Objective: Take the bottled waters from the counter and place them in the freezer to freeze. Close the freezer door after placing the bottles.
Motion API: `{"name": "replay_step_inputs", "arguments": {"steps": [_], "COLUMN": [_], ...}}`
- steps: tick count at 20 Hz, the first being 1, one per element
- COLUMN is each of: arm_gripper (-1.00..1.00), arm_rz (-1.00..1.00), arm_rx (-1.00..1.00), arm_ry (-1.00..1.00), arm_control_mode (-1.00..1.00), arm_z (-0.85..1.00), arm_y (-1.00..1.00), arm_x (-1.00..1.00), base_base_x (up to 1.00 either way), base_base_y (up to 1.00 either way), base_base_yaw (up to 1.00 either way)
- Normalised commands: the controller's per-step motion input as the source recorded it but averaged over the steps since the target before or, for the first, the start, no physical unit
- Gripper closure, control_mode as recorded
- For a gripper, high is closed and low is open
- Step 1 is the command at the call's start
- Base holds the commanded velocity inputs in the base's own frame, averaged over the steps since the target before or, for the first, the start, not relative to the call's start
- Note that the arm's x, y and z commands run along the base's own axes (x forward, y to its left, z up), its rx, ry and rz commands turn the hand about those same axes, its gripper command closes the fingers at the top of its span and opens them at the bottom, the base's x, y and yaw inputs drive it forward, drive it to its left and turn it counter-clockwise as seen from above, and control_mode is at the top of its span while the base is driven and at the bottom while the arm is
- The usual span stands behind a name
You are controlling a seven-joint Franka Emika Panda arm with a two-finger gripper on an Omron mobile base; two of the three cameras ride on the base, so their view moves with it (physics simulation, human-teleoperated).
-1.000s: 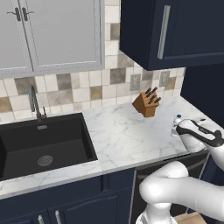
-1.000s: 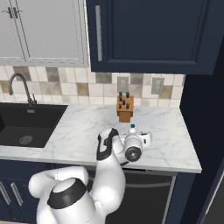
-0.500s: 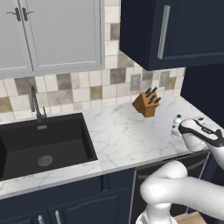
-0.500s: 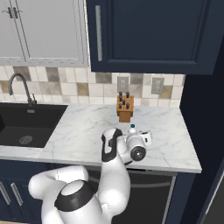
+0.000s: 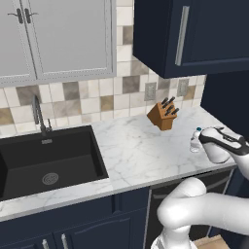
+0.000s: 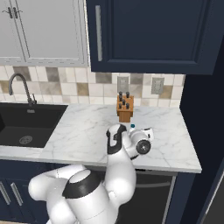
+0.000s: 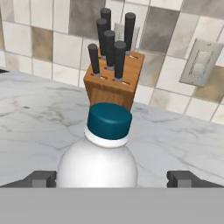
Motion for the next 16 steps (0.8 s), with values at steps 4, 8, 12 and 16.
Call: {"name": "replay_step_inputs", "arguments": {"steps": [4,8,12,16], "arm_gripper": [-1.0,-1.0,-1.0,-1.0], "arm_rz": [0.02,0.02,0.02,0.01], "arm_rx": [0.0,0.0,0.0,0.0], "arm_ry": [0.0,0.01,0.03,0.03], "arm_control_mode": [-1.0,-1.0,-1.0,-1.0], "arm_z": [-0.04,-0.01,0.0,0.0], "arm_y": [0.0,0.0,0.0,0.0], "arm_x": [0.01,0.0,0.01,0.0], "base_base_x": [0.0,0.0,0.0,0.0], "base_base_y": [0.0,0.0,0.0,0.0], "base_base_yaw": [0.0,0.0,0.0,0.0]}}
